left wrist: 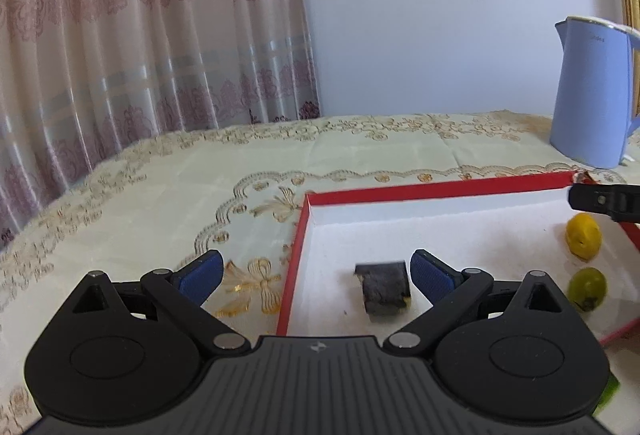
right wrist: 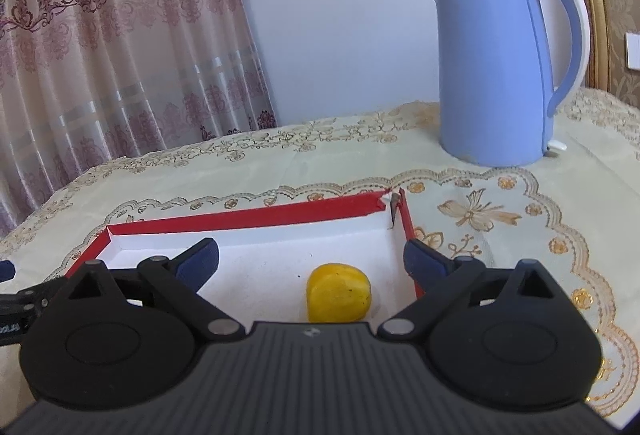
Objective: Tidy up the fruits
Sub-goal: 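Reach the left gripper to a small brownish round fruit and close on it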
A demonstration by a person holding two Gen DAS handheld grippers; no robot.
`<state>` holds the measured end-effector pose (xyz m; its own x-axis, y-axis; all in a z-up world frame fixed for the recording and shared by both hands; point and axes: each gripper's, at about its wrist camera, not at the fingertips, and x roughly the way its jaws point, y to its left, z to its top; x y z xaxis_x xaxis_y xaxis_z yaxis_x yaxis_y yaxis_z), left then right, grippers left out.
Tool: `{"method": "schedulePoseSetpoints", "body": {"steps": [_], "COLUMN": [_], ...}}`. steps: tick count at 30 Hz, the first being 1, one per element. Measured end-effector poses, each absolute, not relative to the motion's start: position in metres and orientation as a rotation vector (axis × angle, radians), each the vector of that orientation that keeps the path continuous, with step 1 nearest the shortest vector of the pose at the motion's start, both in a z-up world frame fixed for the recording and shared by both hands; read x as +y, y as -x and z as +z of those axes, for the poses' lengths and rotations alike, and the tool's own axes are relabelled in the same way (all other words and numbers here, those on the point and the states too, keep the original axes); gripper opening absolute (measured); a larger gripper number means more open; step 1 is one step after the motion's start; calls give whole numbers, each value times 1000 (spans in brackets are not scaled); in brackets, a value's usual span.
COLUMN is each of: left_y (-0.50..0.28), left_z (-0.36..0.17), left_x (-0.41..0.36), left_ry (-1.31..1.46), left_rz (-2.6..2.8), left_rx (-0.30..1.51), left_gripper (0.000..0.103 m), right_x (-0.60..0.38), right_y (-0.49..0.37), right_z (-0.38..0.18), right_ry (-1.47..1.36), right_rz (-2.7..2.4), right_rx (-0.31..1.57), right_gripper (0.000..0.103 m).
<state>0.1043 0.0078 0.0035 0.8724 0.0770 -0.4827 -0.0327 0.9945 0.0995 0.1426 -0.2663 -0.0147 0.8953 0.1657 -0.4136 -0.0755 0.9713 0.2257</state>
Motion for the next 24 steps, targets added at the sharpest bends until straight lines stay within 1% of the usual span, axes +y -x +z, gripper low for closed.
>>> {"method": "schedulePoseSetpoints", "body": {"steps": [10, 17, 18, 20, 21, 22, 23, 24], "left_y": [-58, -36, -35, -34, -37, -39, -40, -42], "left_z": [-9, -18, -19, -22, -23, -24, -25, -26], "left_x": [18, 3, -2, -7, -8, -8, -7, -7], "left_ry": [-63, -96, -106, -122, -126, -121, -105, -92], "left_rz": [9, -143, -149, -158, -157, -159, -165, -165], "left_rx": [547, 573, 574, 576, 584, 596, 603, 614], "left_gripper": [101, 100, 97, 86, 75, 69, 67, 58], "right_x": [-260, -260, -260, -260, -260, -260, -260, -260], "right_y": [-140, -140, -139, -140, -140, -140, -140, -140], "right_z": [-13, -12, -12, -12, -12, -12, -13, -13], "right_ry": [-164, -165, -164, -163, -162, -161, -161, -161], "right_rz": [128, 122, 122, 122, 123, 124, 123, 123], "right_rx": [431, 428, 427, 424, 424, 425, 426, 428], "right_gripper": [98, 99, 99, 99, 99, 99, 99, 99]}}
